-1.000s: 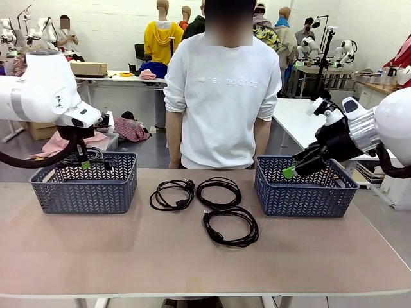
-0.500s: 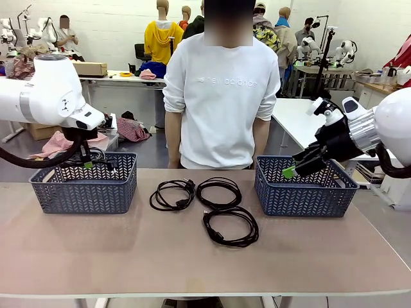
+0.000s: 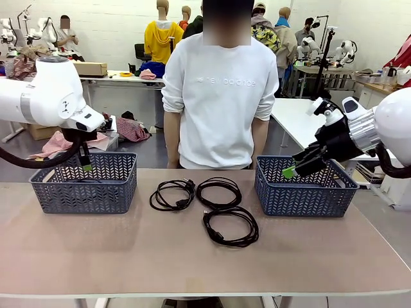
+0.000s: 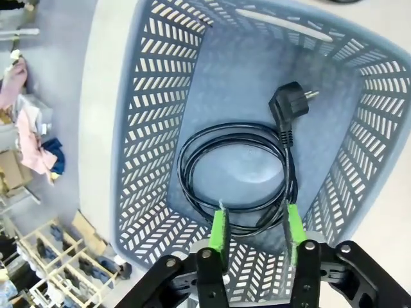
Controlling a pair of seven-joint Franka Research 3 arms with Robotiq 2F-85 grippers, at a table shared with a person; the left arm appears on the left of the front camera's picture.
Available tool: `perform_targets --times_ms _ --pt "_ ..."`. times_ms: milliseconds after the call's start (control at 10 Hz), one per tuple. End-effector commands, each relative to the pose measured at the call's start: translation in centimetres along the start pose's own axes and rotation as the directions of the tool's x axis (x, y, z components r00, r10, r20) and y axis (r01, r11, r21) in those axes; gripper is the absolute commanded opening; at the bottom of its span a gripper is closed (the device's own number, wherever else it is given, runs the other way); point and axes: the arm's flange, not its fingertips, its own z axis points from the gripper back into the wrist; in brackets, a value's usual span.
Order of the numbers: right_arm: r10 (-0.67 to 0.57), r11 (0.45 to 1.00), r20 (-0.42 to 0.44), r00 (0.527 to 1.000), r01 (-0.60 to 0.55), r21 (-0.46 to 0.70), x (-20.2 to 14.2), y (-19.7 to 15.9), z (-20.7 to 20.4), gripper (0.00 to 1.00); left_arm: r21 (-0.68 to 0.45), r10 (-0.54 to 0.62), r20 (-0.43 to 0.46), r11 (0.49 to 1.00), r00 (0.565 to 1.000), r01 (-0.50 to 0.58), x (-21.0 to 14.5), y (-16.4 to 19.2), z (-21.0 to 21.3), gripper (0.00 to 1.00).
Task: Organize the cables according to human instructions.
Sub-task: Pick up a bundle of cables and place it in the basket indicated by the human.
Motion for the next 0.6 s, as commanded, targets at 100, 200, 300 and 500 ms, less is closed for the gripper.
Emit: perform_targets --times_ms 100,200,300,500 --pt "-0.002 1.000 0.016 1.000 0.002 0.013 0.04 -0.07 -0.09 1.00 -0.036 0.001 0.008 0.999 1.000 -0.001 -0.44 0.30 0.71 0.93" --pt "-0.002 1.000 0.016 1.000 0.002 0.013 0.04 -0.07 -0.09 1.00 -0.060 0.004 0.026 0.998 1.000 -0.002 -0.48 0.42 0.83 0.78" --pt "-0.002 1.000 0.016 1.000 0.002 0.013 0.04 -0.07 -0.09 1.00 -0.073 0.007 0.030 0.997 1.000 -0.005 -0.52 0.45 0.86 1.00" --pt "-0.002 1.000 0.016 1.000 0.002 0.013 0.04 -0.07 -0.09 1.00 -0.091 0.009 0.036 0.996 0.999 -0.006 -0.56 0.47 0.75 1.00"
